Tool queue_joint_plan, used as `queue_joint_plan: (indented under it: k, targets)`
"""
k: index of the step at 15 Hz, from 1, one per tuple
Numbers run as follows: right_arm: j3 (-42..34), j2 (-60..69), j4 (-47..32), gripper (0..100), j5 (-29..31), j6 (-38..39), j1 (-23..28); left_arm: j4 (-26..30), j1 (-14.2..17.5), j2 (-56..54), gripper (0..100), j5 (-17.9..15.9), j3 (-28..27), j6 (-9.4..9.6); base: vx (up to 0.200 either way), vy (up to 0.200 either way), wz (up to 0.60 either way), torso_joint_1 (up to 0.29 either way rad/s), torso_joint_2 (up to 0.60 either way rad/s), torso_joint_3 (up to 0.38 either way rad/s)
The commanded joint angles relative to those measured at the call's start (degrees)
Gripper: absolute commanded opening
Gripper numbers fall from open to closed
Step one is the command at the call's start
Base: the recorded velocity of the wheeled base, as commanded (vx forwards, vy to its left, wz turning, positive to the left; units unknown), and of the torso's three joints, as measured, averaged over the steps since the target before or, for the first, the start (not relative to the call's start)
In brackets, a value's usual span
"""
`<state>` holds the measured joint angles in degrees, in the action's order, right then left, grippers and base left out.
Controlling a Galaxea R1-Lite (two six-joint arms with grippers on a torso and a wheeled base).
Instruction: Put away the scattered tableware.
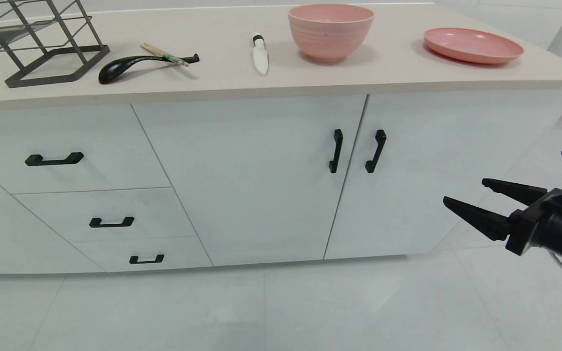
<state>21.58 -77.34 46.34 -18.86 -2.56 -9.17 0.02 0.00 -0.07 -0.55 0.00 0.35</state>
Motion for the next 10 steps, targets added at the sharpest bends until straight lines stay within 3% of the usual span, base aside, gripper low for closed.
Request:
queue_joint_plan:
  k: [1, 3, 10]
  targets:
    - [0.48, -3.79, 0.77, 100, -1.36, -1.22, -0.24, -0.02, 0.0, 0.07, 100, -0.07, 0.0, 0.0, 0.0, 0.0, 0.0, 0.0, 0.0, 0.0]
    - [0.92, -5.1, 1.39, 100, -1.71, -1.48, -0.41, -0.02, 0.0, 0.07, 100, 0.02, 0.0, -0.09, 0.0, 0.0, 0.0, 0.0, 0.0, 0.0]
    - [6.28, -19.08, 17.21, 100, -3.47, -1.57, -4.81, -0.02, -0.09, 0.07, 100, -0.33, 0.0, 0.09, 0.0, 0.0, 0.0, 0.0, 0.0, 0.0]
